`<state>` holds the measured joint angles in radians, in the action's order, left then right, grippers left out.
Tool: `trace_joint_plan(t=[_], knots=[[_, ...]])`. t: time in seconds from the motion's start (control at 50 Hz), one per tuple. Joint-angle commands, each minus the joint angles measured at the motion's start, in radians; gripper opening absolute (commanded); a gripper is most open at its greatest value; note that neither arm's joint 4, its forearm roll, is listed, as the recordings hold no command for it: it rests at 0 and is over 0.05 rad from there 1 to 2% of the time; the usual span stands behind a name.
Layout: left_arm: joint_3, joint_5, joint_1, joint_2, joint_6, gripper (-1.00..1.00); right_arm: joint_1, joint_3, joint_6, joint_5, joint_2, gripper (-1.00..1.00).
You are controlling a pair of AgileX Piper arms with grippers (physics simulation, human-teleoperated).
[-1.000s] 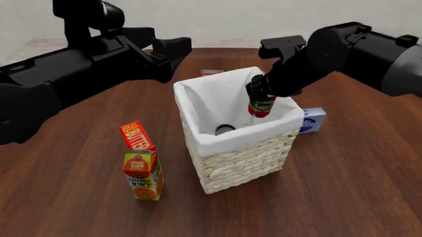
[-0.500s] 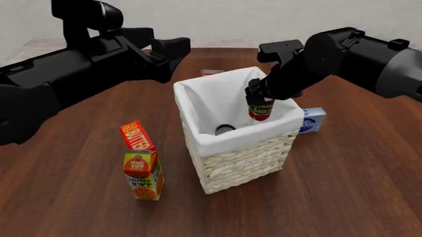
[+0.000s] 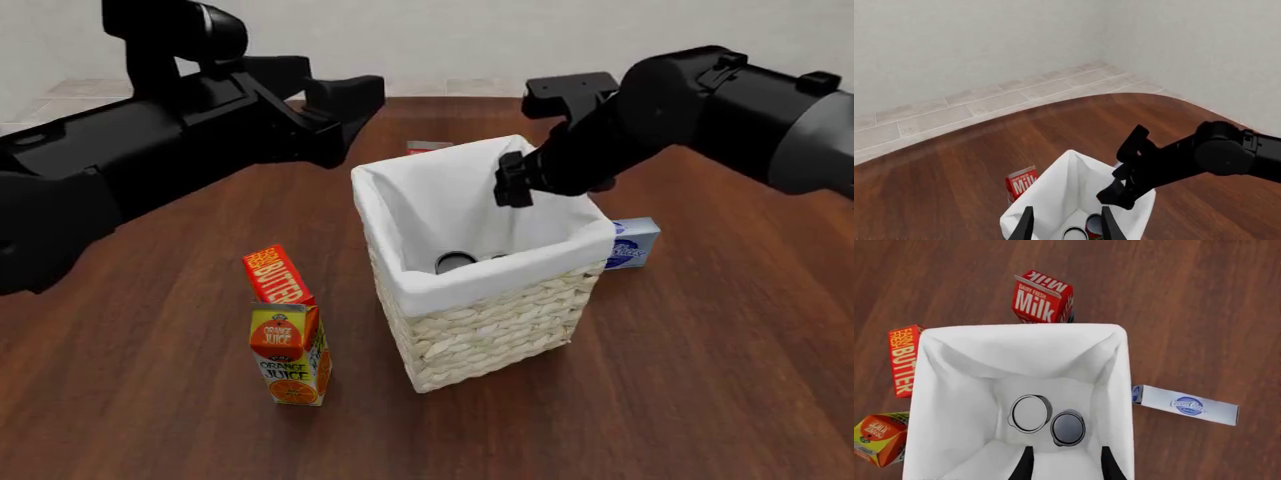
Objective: Pick up the alphabet soup and the tomato sauce, and put them in the basket.
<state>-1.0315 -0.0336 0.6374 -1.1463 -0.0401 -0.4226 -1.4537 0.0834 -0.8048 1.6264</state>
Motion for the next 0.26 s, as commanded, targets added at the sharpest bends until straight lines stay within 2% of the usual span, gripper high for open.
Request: trace_joint_plan(t=[0.02, 0.26], knots=[[0.001, 0.000, 0.000, 0.003, -0.001, 1.00, -0.001, -0.012, 0.000, -0.009, -0.007, 1.00], [0.007, 0.001, -0.002, 0.008, -0.002, 1.00, -0.001, -0.036, -0.005, -0.029, -0.018, 1.00]])
